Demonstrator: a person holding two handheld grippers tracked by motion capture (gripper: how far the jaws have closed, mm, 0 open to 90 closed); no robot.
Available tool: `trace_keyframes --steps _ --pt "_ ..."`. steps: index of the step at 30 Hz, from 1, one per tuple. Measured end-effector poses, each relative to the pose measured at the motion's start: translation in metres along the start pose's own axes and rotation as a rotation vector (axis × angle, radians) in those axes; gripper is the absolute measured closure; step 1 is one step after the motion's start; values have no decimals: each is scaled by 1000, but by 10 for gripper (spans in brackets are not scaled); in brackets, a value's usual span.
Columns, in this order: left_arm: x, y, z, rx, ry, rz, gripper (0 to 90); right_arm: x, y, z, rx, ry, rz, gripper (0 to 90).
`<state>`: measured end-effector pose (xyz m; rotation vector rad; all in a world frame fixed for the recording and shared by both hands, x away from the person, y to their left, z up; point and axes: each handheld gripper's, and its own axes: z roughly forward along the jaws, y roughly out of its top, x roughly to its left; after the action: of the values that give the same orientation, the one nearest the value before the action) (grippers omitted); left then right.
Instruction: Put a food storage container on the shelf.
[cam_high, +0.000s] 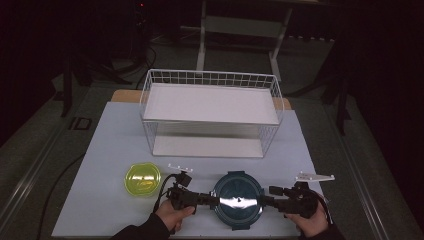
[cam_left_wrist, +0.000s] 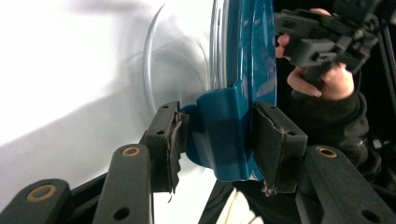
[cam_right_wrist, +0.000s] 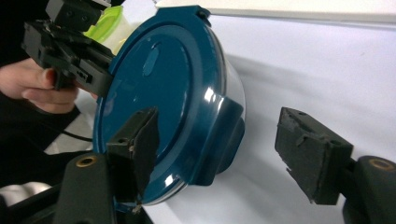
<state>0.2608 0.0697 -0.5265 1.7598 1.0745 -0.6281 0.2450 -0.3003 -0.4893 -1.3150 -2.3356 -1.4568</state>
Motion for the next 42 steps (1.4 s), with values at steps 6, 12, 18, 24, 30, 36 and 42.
trace_keyframes --steps 6,12,18,24,30,36,42 --pt "-1 -1 -1 11 -12 62 545 -5 -1 2 26 46 49 411" --pt "-1 -2 -2 20 -23 81 552 -8 -3 4 59 116 98 500" --pt "-1 -2 -2 22 -23 79 553 -9 -4 7 89 164 135 541" --pt "-3 -4 -2 18 -14 71 557 -14 -5 8 99 204 182 559" --pt "1 -6 -3 -6 -6 -11 562 -12 -5 10 93 210 218 565" --pt "-1 -10 -3 -34 5 -51 560 -10 -4 11 77 197 233 567" --pt "-8 -5 -9 -39 21 -45 560 -10 0 11 66 210 240 570"
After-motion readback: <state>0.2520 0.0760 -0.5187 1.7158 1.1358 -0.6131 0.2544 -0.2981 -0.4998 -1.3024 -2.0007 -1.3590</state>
